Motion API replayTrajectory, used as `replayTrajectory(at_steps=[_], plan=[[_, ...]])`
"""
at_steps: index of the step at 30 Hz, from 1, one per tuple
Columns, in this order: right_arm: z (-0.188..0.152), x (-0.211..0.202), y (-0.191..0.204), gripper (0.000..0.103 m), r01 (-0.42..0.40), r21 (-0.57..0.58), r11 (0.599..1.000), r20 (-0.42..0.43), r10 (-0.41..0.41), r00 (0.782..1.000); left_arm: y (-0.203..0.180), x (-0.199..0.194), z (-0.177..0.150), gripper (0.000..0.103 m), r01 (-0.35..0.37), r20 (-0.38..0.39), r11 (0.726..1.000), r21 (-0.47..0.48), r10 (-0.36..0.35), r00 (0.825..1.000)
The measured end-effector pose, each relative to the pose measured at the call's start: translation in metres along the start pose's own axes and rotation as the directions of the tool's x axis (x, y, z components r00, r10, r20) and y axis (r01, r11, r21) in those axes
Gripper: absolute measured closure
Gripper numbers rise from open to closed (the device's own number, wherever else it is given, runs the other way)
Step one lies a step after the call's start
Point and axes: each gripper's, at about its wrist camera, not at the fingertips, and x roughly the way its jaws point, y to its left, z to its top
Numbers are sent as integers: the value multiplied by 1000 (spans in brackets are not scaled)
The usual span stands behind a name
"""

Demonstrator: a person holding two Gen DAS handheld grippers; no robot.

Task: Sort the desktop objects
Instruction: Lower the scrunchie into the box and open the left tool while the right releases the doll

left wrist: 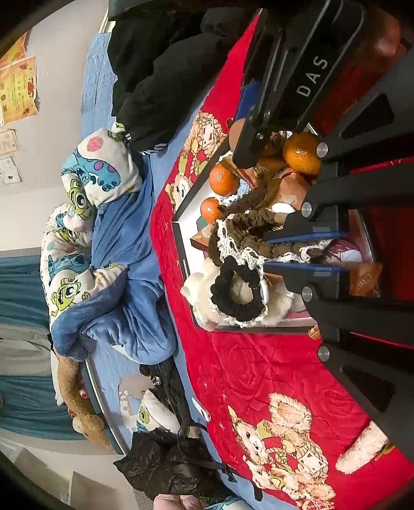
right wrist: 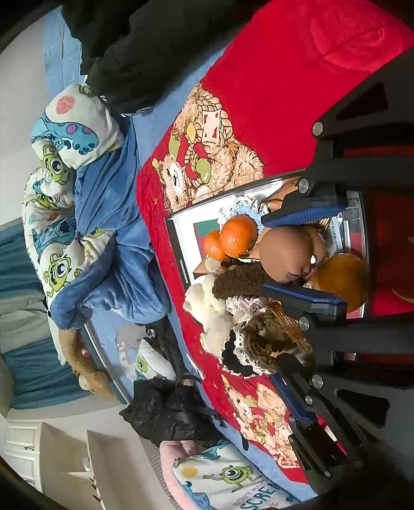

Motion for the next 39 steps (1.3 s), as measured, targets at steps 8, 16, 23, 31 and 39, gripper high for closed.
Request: replayTrajectory(at_steps=[8, 16, 23, 31, 39], plan=[[-1, -1, 5, 68, 17, -22, 1000, 5, -17, 1000, 2, 2, 0, 91, -1, -5, 1000, -6, 1, 1000], [-1, -6, 9, 67, 22, -39, 999, 27, -21, 999, 3, 0, 0, 91, 1, 4, 1000, -12, -1, 1000], [-1, -10, 14, 56, 25, -61, 998, 43, -23, 999, 3, -4, 0, 81, 0, 14, 1000, -3, 0, 1000], [-2, -19, 19, 0, 17, -69, 997, 72, -12, 997, 0, -16, -1, 0, 6, 43, 1000, 22, -7, 999], [-4, -20, 21, 0, 18, -65, 998, 58, -14, 998, -8, -16, -2, 0, -12, 25, 998, 60, 10, 1000]])
